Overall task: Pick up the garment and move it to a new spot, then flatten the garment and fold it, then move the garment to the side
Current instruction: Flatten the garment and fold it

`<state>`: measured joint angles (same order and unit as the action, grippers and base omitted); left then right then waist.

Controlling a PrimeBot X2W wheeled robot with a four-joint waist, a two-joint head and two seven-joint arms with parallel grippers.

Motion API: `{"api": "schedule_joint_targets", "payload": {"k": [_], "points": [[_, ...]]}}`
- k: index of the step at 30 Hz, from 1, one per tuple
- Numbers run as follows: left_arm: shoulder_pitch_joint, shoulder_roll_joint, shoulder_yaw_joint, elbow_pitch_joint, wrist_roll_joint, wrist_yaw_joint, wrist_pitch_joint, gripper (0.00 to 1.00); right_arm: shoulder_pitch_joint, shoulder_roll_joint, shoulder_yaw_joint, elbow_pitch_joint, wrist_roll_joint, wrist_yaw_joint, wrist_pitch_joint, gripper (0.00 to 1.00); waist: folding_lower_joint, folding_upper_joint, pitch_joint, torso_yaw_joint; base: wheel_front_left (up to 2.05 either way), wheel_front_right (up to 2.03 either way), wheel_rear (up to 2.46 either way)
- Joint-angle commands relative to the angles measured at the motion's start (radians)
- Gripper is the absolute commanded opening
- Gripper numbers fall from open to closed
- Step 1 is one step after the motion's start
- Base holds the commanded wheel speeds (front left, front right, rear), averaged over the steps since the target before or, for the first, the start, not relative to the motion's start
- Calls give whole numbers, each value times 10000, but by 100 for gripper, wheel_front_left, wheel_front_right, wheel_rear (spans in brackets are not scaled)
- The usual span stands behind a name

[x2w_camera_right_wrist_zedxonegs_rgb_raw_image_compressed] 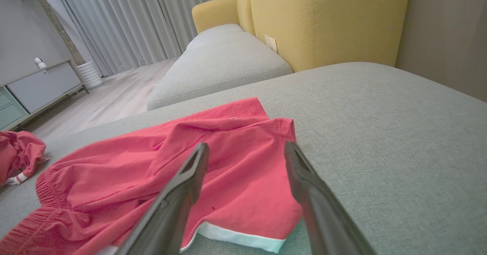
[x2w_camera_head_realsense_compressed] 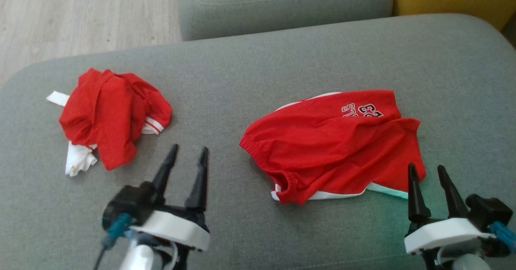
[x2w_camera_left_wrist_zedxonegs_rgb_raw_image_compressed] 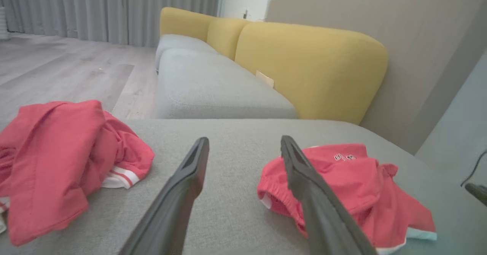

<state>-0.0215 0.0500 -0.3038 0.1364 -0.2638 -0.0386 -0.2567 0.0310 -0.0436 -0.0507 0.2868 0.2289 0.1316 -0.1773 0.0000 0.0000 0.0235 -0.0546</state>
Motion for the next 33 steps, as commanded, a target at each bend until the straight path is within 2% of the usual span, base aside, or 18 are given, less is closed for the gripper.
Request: {"api": "schedule_joint_targets", "payload": {"k": [1, 4, 7, 20, 33], "points": [[-438, 3, 170, -209, 209, -102, -51, 100, -452, -68, 195, -369, 34, -9, -128, 100, 0, 0, 88, -15, 0, 0, 0], [-715, 125, -449, 397, 782, -536, -51, 100, -589, -68, 142, -355, -15, -9, -123, 100, 0, 0, 243, -54, 0, 0, 0], [-1166, 549, -1418, 1022, 1466, -796, -51, 100, -691, -67, 72, -328, -55, -9, -116, 100, 0, 0, 399, -102, 0, 0, 0], [-3267, 2067, -5096, 2488, 2636, -917, -51, 100, -1028, -67, 113, -148, -37, -9, -145, 100, 0, 0, 888, -520, 0, 0, 0], [-4437, 2370, -6194, 2903, 2926, -919, -51, 100, -1158, -66, 126, -115, -50, -9, -89, 100, 0, 0, 1068, -789, 0, 0, 0]]}}
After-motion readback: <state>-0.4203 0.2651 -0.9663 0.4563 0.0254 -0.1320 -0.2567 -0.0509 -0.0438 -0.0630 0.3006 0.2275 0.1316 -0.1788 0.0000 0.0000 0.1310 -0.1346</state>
